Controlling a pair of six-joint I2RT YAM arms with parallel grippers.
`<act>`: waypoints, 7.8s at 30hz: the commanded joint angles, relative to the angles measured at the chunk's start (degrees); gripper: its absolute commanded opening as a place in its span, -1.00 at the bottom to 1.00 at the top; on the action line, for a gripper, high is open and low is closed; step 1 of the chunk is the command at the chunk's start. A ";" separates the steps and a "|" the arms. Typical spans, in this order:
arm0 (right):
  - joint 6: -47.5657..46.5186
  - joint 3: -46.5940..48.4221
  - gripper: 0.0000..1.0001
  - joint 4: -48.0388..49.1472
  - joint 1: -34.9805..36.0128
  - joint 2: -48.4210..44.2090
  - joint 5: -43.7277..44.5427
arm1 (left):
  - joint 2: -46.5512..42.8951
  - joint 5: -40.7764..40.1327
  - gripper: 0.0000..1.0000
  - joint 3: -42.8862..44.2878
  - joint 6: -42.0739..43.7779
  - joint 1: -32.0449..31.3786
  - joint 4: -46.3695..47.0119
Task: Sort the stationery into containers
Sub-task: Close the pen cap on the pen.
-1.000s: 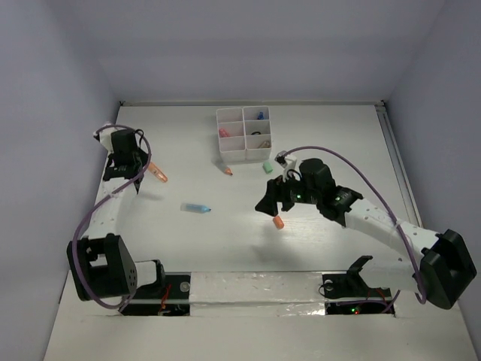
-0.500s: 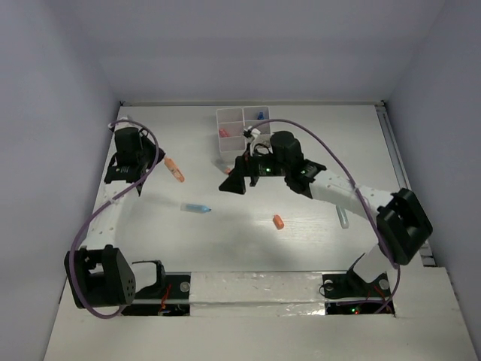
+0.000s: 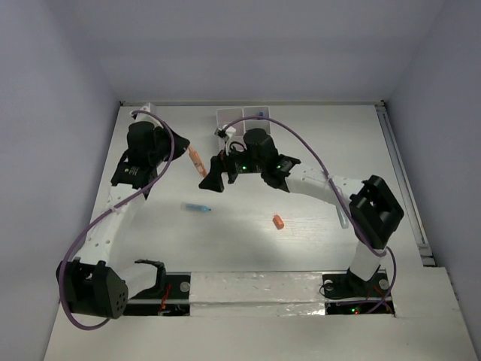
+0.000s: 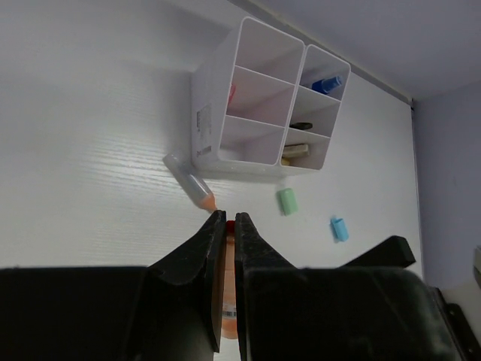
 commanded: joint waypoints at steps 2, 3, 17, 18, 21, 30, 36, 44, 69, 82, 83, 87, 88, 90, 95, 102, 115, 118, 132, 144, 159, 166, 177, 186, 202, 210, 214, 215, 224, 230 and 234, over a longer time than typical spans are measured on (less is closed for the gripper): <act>-1.31 3.56 0.98 0.65 -0.13 1.16 2.73 | -1.25 1.22 -1.00 2.47 -0.32 -0.96 2.34; -1.13 3.91 0.97 0.65 -0.13 1.95 3.52 | -1.25 1.32 -1.00 2.47 -0.32 -0.96 2.43; -2.54 7.42 -0.21 -1.10 -0.13 5.82 8.01 | -1.77 1.23 -1.00 3.96 0.65 -0.96 2.17; -2.54 7.42 -0.37 -1.10 -0.13 5.82 8.01 | -1.69 1.14 -1.00 4.40 0.82 -0.96 2.08; -3.24 7.43 -0.76 -1.63 -0.13 5.47 8.53 | -1.60 0.70 -1.00 4.84 1.26 -0.96 1.82; -2.45 4.18 -1.00 -4.00 -0.13 1.43 7.13 | -1.95 -3.96 -1.00 5.19 2.32 -0.96 1.99; -2.01 6.53 -1.00 -11.88 -0.13 -0.68 9.23 | -2.30 5.16 -1.00 4.49 1.45 -1.56 5.76; -3.76 14.98 -1.00 -24.30 -0.84 3.10 13.72 | -10.20 6.50 -0.65 -0.51 1.09 -8.25 7.18; -4.12 6.81 -1.00 -19.56 -1.45 -6.13 3.36 | -13.12 2.55 0.13 -9.04 1.88 -8.25 14.99; -2.63 3.73 -1.00 -16.22 -1.45 -7.62 -1.39 | -9.33 6.41 -0.14 -12.29 -1.02 -8.25 24.23; -1.93 3.91 -1.00 -15.96 -1.45 -7.45 -1.74 | -9.33 6.41 -0.18 -12.38 -1.02 -8.25 24.14; 0.18 4.35 -1.00 -13.68 -1.45 -7.01 -4.64 | -9.68 6.59 -0.18 -12.91 -1.11 -8.25 24.05; 0.45 4.44 -1.00 -13.24 -1.45 -6.83 -5.00 | -9.77 6.76 -0.18 -13.08 -1.11 -8.25 23.97; 1.33 4.87 -1.00 -12.62 -1.98 -6.57 -5.87 | -9.86 6.85 -0.18 -13.26 -1.20 -8.25 24.14; 3.17 5.58 -1.00 -12.44 -2.50 -5.25 -6.05 | -10.47 6.41 -0.90 -13.53 -1.63 -8.25 24.32; 9.67 4.18 -1.00 -10.61 -5.75 -4.73 -9.20 | -12.58 0.54 -1.00 -16.16 -2.69 -10.26 24.32; 13.19 3.30 -1.00 -10.86 -7.52 -4.20 -9.30 | -16.37 -39.45 -1.00 -15.38 -0.58 -27.94 19.66; 13.90 1.63 -1.00 -10.68 -8.04 -5.25 -9.22 | -15.66 -44.11 -1.00 -14.32 0.73 -28.64 19.57; 13.38 -5.93 -1.00 -7.61 -8.57 -10.96 -13.96 | -15.75 -47.73 -1.00 -13.18 5.13 -28.64 21.24; 6.61 4.16 -1.00 -20.95 -8.57 -10.00 -8.35 | -15.83 -35.51 -0.06 -14.14 5.13 -29.17 21.68; 20.99 1.10 -1.00 -6.14 -13.93 -10.17 -24.59 | -29.71 -35.17 0.21 -22.13 2.85 -29.17 17.28; 34.27 -1.89 -1.00 5.55 -13.93 -13.33 -28.46 | -33.85 -24.89 -0.05 -29.69 4.42 -29.17 26.41; 49.40 -8.57 -1.00 18.50 -13.93 -19.83 -27.41 | -30.78 -12.49 0.15 -31.54 7.85 -29.17 44.26; 53.62 -10.51 -1.00 23.15 -12.79 -21.77 -26.18 | -29.73 -10.20 0.15 -30.84 9.26 -29.70 50.24; 55.12 -12.79 -1.00 25.70 -11.74 -22.56 -25.92 | -24.89 -8.70 0.13 -27.06 12.60 -33.12 51.47; 56.26 -13.93 -1.00 27.55 -11.74 -22.48 -26.27 | -23.57 -9.41 0.13 -26.62 13.92 -33.65 53.49; 56.87 -14.55 -1.00 28.16 -11.74 -22.48 -26.44 | -23.75 -11.25 0.13 -26.36 14.97 -33.65 53.93; 56.96 -14.63 -1.00 28.34 -11.74 -22.48 -26.53 | -23.75 -11.25 0.13 -26.36 14.97 -33.65 54.28; 57.49 -15.69 -1.00 28.87 -11.74 -23.09 -26.45 | -22.43 -10.90 0.13 -25.57 15.33 -34.18 56.39; 58.46 -16.13 -1.00 30.10 -11.74 -23.09 -26.62 | -21.64 -10.90 0.01 -24.95 16.03 -34.71 56.48; 58.81 -16.65 -1.00 30.53 -11.21 -23.09 -26.71 | -21.46 -11.43 -0.07 -24.69 16.56 -34.71 56.75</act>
